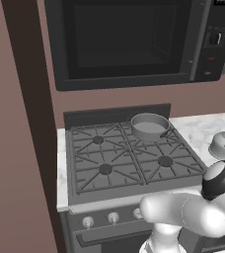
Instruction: Pick the kettle from the counter and place it on a stove burner. Then turn the burner on.
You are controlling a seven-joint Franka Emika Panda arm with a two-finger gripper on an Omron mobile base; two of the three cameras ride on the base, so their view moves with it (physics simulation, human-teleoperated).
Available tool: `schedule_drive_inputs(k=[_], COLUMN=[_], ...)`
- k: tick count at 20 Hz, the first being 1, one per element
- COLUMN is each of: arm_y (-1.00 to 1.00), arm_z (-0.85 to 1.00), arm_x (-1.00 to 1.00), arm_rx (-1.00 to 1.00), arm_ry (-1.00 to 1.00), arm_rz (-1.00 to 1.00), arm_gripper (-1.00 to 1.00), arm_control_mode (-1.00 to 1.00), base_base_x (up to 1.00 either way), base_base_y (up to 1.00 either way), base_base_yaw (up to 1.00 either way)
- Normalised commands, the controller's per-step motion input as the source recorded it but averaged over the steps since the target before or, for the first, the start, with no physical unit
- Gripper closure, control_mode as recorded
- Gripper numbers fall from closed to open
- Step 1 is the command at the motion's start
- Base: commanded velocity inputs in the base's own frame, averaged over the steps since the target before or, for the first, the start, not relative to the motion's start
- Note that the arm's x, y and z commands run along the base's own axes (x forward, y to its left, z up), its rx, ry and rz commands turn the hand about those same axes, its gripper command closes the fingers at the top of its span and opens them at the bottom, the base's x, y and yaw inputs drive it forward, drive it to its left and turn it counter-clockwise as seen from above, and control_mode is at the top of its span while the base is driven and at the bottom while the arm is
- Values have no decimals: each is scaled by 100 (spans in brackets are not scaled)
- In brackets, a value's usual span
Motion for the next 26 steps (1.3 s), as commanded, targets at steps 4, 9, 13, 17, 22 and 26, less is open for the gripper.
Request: schedule_drive_inputs(k=[4, 9, 13, 17, 22, 26], arm_y=[0, 0, 0, -1, -12, -19], arm_z=[-9, 0, -11, -13, -12, -12], arm_x=[4, 0, 3, 4, 3, 6], arm_rx=[0, 0, 0, 0, 0, 0], arm_ry=[2, 0, 0, 0, 0, 0], arm_rz=[-41, 0, 0, 0, 0, 0], arm_gripper=[-100, -100, -100, -100, -100, -100], arm_control_mode=[-100, -100, -100, -100, -100, -100], base_base_x=[0, 0, 0, 0, 0, 0], base_base_y=[0, 0, 0, 0, 0, 0], base_base_yaw=[0, 0, 0, 0, 0, 0])
